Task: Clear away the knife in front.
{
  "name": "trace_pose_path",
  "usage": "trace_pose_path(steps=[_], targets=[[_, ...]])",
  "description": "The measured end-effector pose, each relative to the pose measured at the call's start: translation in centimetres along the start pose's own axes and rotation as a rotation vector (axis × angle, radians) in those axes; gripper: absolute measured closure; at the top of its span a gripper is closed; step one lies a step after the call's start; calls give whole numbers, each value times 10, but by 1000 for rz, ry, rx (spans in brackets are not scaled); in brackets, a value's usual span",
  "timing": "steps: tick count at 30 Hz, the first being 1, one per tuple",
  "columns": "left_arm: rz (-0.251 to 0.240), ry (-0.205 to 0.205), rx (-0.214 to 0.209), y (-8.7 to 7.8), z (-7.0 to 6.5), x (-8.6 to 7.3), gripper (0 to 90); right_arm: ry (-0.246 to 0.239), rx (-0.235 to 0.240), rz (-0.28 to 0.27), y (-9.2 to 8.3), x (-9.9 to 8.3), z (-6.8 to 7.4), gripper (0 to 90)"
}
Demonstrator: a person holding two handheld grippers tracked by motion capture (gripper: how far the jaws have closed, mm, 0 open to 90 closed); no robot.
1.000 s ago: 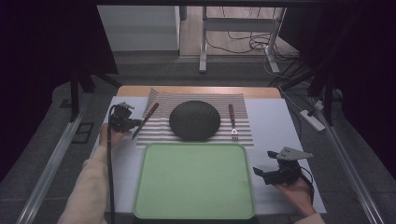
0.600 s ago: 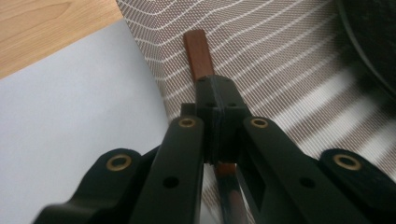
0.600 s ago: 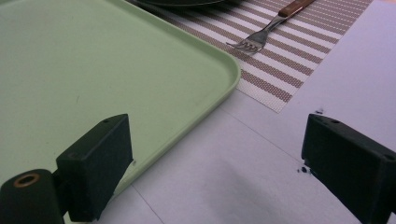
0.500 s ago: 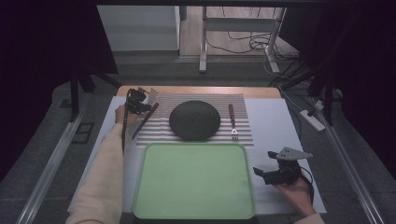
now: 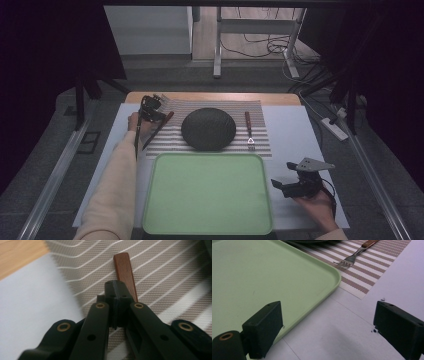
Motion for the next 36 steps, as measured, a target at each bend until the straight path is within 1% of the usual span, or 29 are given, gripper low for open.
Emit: trace_pose_path(steps=[2, 5, 10, 12, 16, 18, 19, 24, 28, 29, 30, 31, 32, 34, 35, 36], targets=[[5, 20, -22, 1, -8, 1, 890, 0, 0, 0, 0, 0, 0, 85], [9, 59, -37, 1, -19, 2, 890, 0, 1, 0, 0, 0, 0, 85], [9, 94, -57, 0, -30, 0, 890, 0, 2, 0, 0, 0, 0, 85], [12, 101, -61, 0, -32, -1, 890, -1, 3, 1, 0, 0, 0, 85], [17, 98, -78, -2, -35, -4, 890, -2, 4, 1, 0, 0, 1, 85], [20, 103, -77, -3, -36, -5, 891, -2, 5, 0, 0, 0, 1, 85], [21, 103, -86, -3, -37, -5, 890, -2, 5, 0, 0, 0, 1, 85], [27, 111, -93, -4, -40, -7, 891, -2, 6, 1, 0, 0, 1, 85], [25, 109, -91, -6, -41, -7, 890, -2, 6, 1, 0, 0, 1, 85], [20, 106, -85, -8, -40, -7, 890, -2, 6, 1, 0, 0, 1, 85], [9, 97, -78, -11, -38, -5, 853, -2, 6, 1, 0, 0, 1, 85], [-4, 88, -75, -16, -37, -4, 853, -2, 6, 1, 0, 0, 1, 85], [-16, 87, -76, -21, -37, -2, 792, -1, 7, 0, 0, 0, 1, 85], [-23, 101, -72, -33, -36, -1, 642, -1, 8, 1, 0, 0, 1, 85], [-20, 105, -68, -38, -36, -1, 566, -2, 9, 2, 1, 0, 1, 85], [-9, 112, -75, -43, -37, -2, 507, -3, 13, 2, 1, 0, 1, 85]])
Point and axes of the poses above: each handheld gripper's, and its own axes: y roughly forward along the jaws, x roughly out of its top, z roughly to its left, the point moved 9 cm from there along y, roughly forward along the jaws, and after that the axes turned 2 degrees about -y, right-handed, at the moved point
